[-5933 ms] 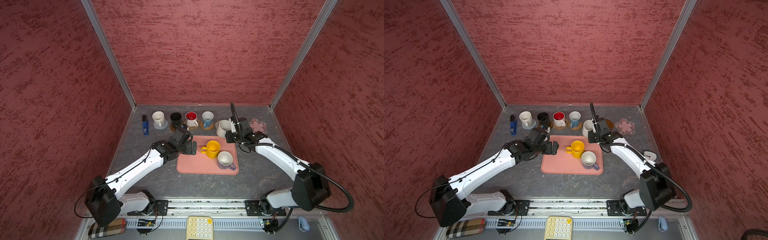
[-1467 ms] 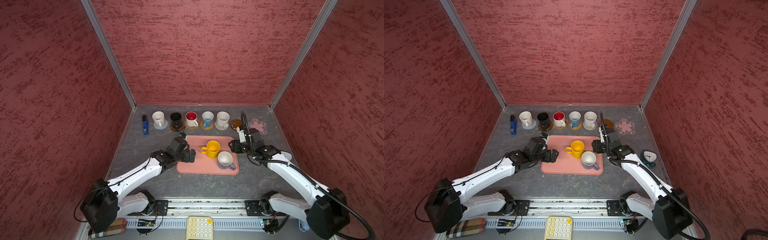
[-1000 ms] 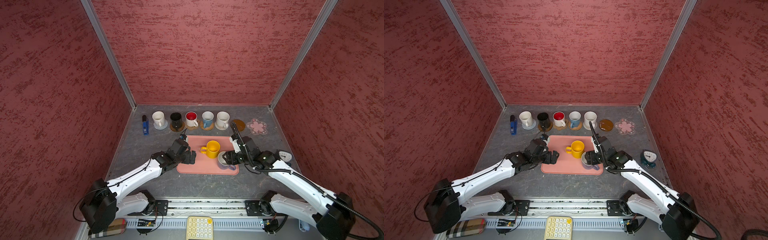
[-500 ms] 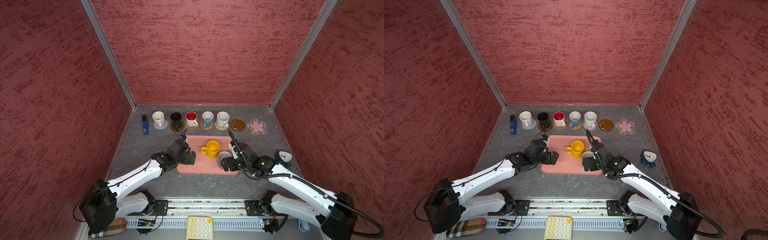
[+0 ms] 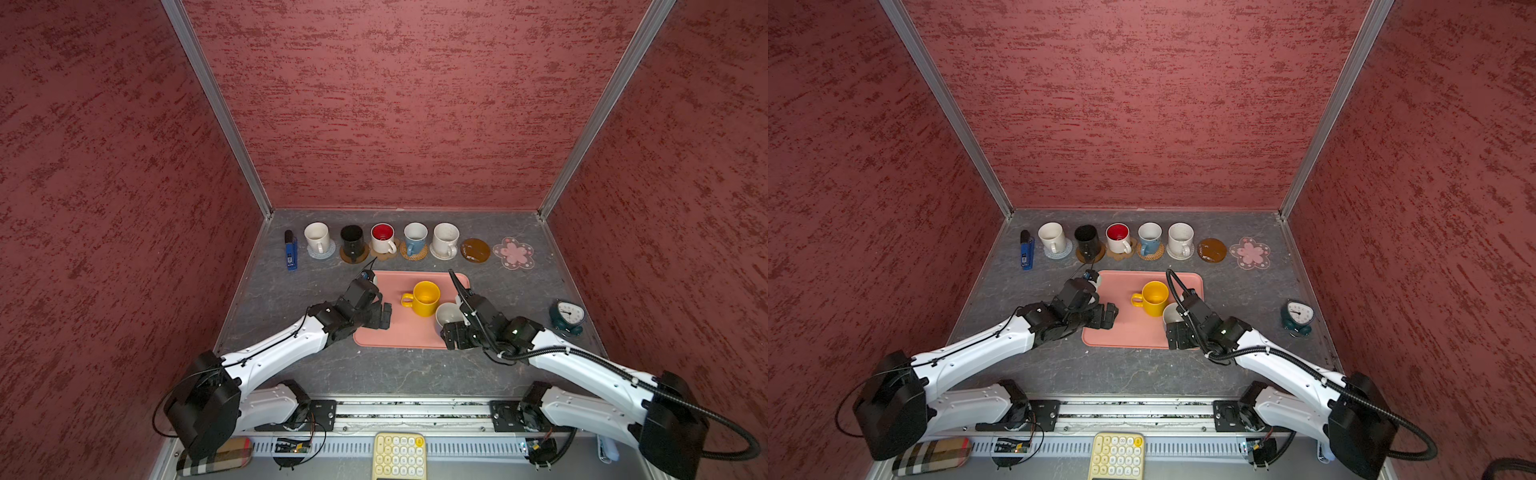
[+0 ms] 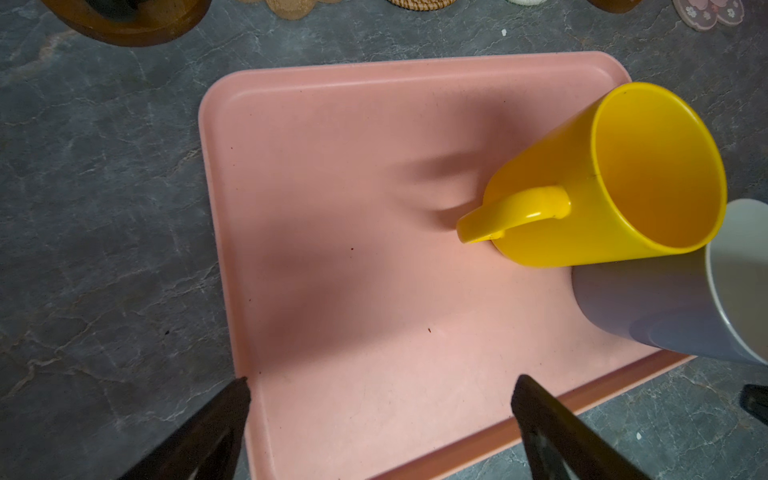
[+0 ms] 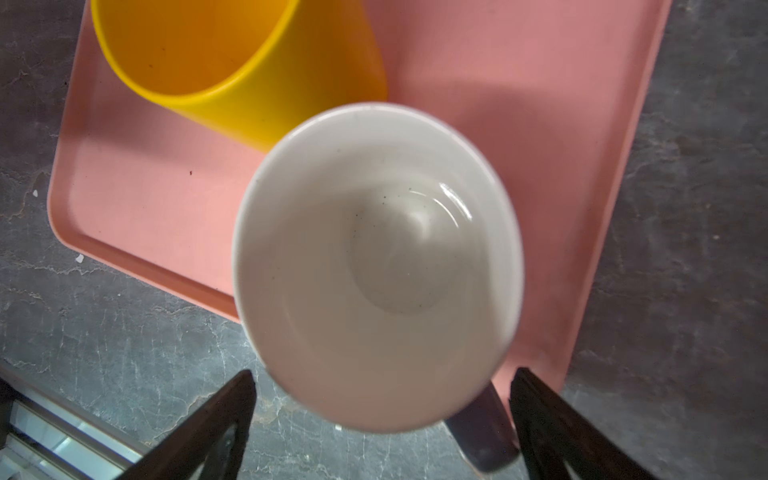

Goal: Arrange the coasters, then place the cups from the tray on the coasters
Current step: 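Lower the right gripper onto the lavender mug and grasp its rim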

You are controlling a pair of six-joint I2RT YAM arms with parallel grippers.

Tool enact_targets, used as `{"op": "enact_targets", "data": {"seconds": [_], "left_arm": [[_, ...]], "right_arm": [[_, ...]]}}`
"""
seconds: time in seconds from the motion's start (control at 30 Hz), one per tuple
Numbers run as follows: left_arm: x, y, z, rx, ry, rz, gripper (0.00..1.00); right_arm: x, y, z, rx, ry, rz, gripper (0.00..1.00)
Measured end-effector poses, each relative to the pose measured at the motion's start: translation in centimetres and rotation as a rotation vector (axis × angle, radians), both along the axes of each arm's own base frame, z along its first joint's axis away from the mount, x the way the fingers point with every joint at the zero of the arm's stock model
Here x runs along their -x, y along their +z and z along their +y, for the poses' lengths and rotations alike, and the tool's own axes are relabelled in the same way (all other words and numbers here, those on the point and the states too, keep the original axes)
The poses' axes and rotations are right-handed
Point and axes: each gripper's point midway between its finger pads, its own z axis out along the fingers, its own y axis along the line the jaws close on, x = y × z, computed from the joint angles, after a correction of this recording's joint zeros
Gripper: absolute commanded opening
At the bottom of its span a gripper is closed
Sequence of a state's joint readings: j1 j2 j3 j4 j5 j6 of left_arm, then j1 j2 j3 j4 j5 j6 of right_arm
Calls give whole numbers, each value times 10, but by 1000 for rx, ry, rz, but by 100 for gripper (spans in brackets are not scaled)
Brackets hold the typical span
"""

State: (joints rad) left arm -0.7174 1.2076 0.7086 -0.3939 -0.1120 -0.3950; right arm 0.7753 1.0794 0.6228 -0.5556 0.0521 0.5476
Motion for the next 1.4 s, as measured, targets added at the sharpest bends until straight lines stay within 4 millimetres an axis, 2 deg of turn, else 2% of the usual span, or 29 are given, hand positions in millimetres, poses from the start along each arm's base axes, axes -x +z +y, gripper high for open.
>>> {"op": "enact_targets", "data": {"seconds": [0.33,0.63,0.9,1.13,1.4], "left_arm": [[0,-1,0,-2,1,1,99],[-2,2,1,-3,4,-1,99],[-3,2,2,-3,7,-1,99],[-4,2,6,-9,17,1,99],[-5,3,9,-8,24,-1,99]], "right_arm": [[-14,-13,2,20,-77,1,86],[-26,-14,-2,25,-144,-28,82],[-49,-20,-13,27,-218,-37,79],[-72,-21,-15,42,-238,-45,77],[-88,-20,-15,58,-227,-63,62]]}}
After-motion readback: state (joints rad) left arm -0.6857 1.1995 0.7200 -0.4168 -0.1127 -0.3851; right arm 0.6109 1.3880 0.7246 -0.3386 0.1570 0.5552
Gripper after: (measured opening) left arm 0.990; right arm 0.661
